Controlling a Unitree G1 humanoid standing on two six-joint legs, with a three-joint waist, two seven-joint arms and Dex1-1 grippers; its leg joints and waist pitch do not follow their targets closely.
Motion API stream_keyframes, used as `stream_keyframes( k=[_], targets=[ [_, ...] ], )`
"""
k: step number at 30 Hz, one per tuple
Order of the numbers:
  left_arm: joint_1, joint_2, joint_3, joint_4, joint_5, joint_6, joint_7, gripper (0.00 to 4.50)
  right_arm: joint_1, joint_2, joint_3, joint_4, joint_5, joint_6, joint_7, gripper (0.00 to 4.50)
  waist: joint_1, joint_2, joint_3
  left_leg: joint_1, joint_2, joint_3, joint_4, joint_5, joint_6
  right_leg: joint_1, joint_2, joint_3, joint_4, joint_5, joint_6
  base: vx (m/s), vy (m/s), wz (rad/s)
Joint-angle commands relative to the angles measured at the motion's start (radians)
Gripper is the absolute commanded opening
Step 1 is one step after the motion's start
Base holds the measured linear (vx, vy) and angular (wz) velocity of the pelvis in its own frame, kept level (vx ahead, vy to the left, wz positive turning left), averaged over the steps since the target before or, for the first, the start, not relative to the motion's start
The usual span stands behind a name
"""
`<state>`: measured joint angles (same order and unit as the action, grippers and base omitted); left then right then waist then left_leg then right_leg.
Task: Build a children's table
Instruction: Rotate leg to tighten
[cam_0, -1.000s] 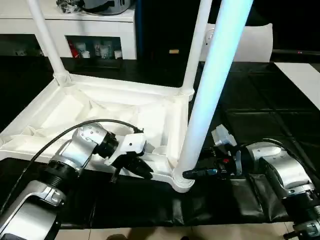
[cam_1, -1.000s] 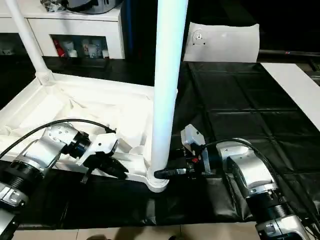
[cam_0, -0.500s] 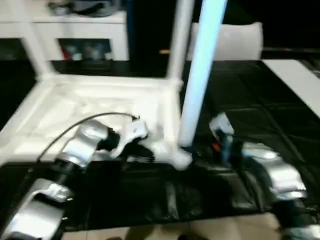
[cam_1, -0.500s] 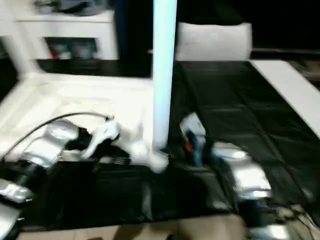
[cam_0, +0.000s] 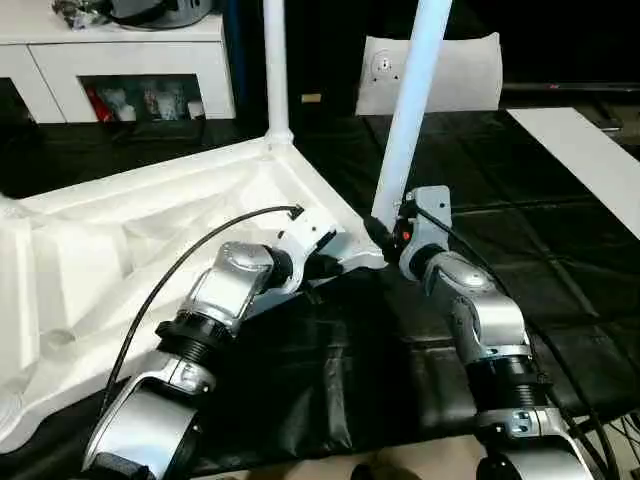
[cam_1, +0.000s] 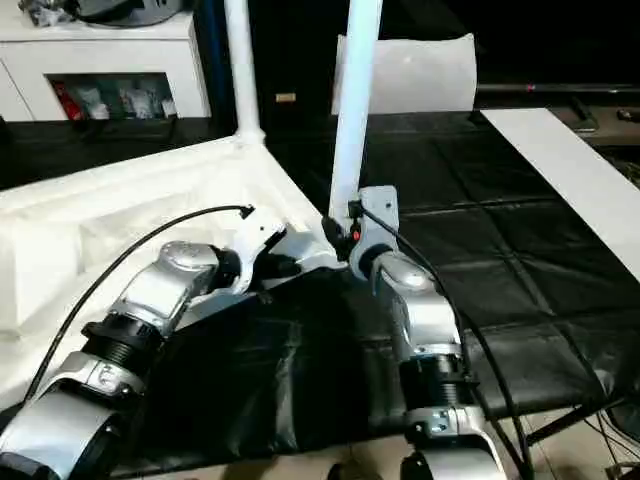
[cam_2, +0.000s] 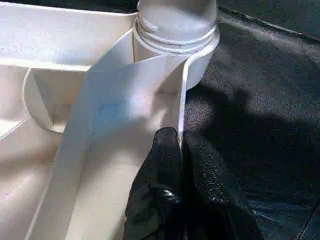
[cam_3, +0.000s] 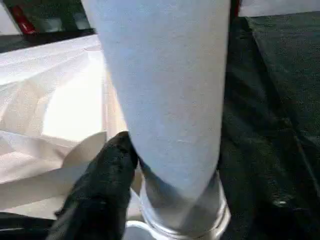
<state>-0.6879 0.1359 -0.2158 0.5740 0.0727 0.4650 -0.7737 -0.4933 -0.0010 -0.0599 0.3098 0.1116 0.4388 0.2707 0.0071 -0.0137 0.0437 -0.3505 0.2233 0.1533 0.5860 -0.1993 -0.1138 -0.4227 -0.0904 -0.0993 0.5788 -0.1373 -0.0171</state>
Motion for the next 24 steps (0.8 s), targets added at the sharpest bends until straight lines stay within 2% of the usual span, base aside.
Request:
stream_keyframes(
  k=[1,3,6,10,15,16,18,19,21,22,24],
  targets=[
    [-0.022,-0.012,-0.002,-0.056,-0.019,-0.036,0.004,0.0,0.029,0.036,0.085,-0.043,0.043,-0.002,0.098,2.96,0.01,-0.004,-0.072,-0.01,-0.011,0.022,-0.058,-0.076,0.087,0.079,-0.035,0.041,-0.047,-0.171,-0.212,0.0,0.0,0.0],
    [-0.014,0.0,-0.008,-0.064,-0.016,-0.046,-0.013,0.0,0.044,0.019,0.088,-0.061,0.042,-0.019,0.122,3.14,0.011,-0.003,-0.072,-0.009,-0.01,0.021,-0.059,-0.087,0.084,0.08,-0.036,0.041,-0.048,-0.184,-0.208,0.0,0.0,0.0],
    [0.007,0.049,-0.028,-0.085,-0.024,-0.071,-0.095,0.0,0.085,-0.042,0.069,-0.11,0.086,-0.033,0.219,3.41,0.009,0.0,-0.071,-0.01,-0.01,0.02,-0.06,-0.111,0.083,0.083,-0.036,0.041,-0.052,-0.205,-0.195,0.0,0.0,0.0],
    [0.024,0.114,-0.056,-0.088,-0.025,-0.125,-0.198,0.0,0.135,-0.144,0.069,-0.172,0.127,-0.042,0.367,3.74,0.011,0.0,-0.069,-0.01,-0.007,0.021,-0.059,-0.118,0.091,0.08,-0.035,0.042,-0.051,-0.203,-0.203,0.0,0.0,0.0],
    [0.055,0.19,-0.099,-0.082,-0.027,-0.236,-0.339,0.0,0.171,-0.267,0.089,-0.222,0.157,-0.05,0.556,4.11,0.015,0.001,-0.067,-0.006,-0.005,0.021,-0.06,-0.152,0.088,0.077,-0.036,0.041,-0.058,-0.257,-0.193,0.0,0.0,0.0],
    [0.062,0.212,-0.107,-0.083,-0.032,-0.279,-0.385,0.0,0.172,-0.307,0.101,-0.23,0.171,-0.047,0.618,4.25,0.022,0.002,-0.065,-0.004,-0.004,0.02,-0.062,-0.168,0.082,0.074,-0.037,0.04,-0.063,-0.305,-0.18,0.0,0.0,0.0],
    [0.067,0.226,-0.113,-0.088,-0.04,-0.306,-0.423,0.0,0.172,-0.335,0.111,-0.234,0.18,-0.042,0.661,4.47,0.029,0.0,-0.064,-0.002,-0.002,0.02,-0.063,-0.174,0.076,0.072,-0.037,0.041,-0.062,-0.31,-0.176,0.0,0.0,0.0],
    [0.072,0.255,-0.126,-0.104,-0.055,-0.32,-0.5,0.0,0.172,-0.405,0.156,-0.231,0.169,-0.077,0.774,4.47,0.032,0.0,-0.065,0.002,0.0,0.021,-0.063,-0.18,0.073,0.069,-0.038,0.042,-0.062,-0.308,-0.18,0.0,0.0,0.0],
    [0.071,0.272,-0.138,-0.102,-0.057,-0.34,-0.538,0.0,0.171,-0.439,0.177,-0.231,0.172,-0.086,0.839,4.47,0.036,-0.003,-0.064,0.002,0.002,0.022,-0.063,-0.183,0.072,0.07,-0.037,0.044,-0.06,-0.302,-0.183,0.0,0.0,0.0],
    [0.068,0.29,-0.153,-0.096,-0.059,-0.366,-0.582,0.0,0.17,-0.474,0.193,-0.232,0.187,-0.084,0.914,4.47,0.042,0.0,-0.064,0.003,0.002,0.022,-0.063,-0.192,0.076,0.07,-0.039,0.043,-0.059,-0.306,-0.187,0.0,0.0,0.0],
    [0.068,0.303,-0.163,-0.094,-0.064,-0.388,-0.624,0.0,0.164,-0.486,0.199,-0.227,0.197,-0.076,0.952,4.47,0.049,-0.005,-0.064,0.002,0.002,0.022,-0.063,-0.181,0.077,0.07,-0.04,0.044,-0.056,-0.296,-0.189,0.0,0.0,0.0]
  ],
)
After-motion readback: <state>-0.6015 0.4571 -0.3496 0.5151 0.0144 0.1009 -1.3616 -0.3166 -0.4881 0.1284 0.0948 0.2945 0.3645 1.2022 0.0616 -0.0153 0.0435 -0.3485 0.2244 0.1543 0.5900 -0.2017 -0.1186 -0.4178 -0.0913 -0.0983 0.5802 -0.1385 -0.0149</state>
